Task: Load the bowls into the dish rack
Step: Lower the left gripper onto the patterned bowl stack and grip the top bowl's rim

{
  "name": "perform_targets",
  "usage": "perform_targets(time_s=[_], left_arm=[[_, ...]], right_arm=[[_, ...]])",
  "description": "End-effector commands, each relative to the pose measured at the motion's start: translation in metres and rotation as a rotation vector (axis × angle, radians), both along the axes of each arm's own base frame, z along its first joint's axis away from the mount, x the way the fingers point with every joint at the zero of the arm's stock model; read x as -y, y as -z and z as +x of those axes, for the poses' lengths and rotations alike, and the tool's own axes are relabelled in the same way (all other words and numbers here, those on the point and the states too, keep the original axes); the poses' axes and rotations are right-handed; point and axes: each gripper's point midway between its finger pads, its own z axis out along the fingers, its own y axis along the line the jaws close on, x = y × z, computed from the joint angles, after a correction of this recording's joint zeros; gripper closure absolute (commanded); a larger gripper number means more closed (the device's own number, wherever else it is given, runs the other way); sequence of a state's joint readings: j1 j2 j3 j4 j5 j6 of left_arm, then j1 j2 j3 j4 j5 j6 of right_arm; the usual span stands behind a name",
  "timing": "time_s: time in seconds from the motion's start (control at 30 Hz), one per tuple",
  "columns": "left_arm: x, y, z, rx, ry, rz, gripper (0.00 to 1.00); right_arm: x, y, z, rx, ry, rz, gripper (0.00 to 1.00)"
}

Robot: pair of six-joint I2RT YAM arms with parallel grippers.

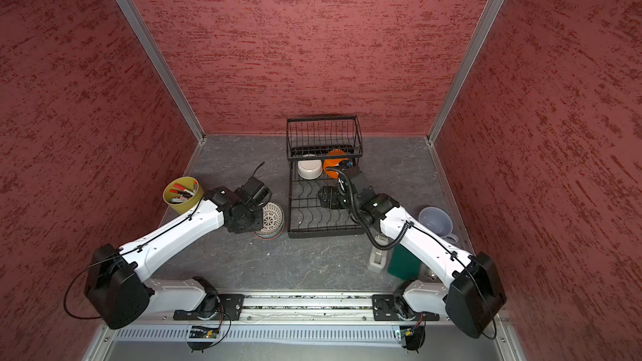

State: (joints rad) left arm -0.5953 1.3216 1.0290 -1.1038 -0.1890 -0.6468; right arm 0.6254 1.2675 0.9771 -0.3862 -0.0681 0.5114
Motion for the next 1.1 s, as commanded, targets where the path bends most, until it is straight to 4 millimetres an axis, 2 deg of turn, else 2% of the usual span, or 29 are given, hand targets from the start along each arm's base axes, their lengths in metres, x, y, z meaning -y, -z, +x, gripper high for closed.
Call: perform_targets(time_s=[0.0, 0.53, 0.77, 1.07], left_arm=[[0.0006, -0.0065, 0.0033, 0.021, -0.012, 0.005, 0.64], [0.0023, -0.0034, 0.0072, 0.06, -0.019, -0.006, 0.74], [0.0015, -0.0005, 0.0058, 0.062, -0.022, -0.008, 0.75], [-0.001, -0.0048, 0.0066, 0.088, -0.028, -0.01, 0.84]], right_arm=[[-0.0014, 0.0028, 0.003, 0.008, -0.007, 0.005, 0.14], [-0.0022, 0.0051, 0.0025, 0.003, -0.013, 0.004, 0.14], [-0.0027, 0.0049, 0.0022, 0.002, -0.015, 0.006, 0.14], [-0.0045, 0.0056, 0.0027, -0.003, -0.019, 0.009, 0.14]])
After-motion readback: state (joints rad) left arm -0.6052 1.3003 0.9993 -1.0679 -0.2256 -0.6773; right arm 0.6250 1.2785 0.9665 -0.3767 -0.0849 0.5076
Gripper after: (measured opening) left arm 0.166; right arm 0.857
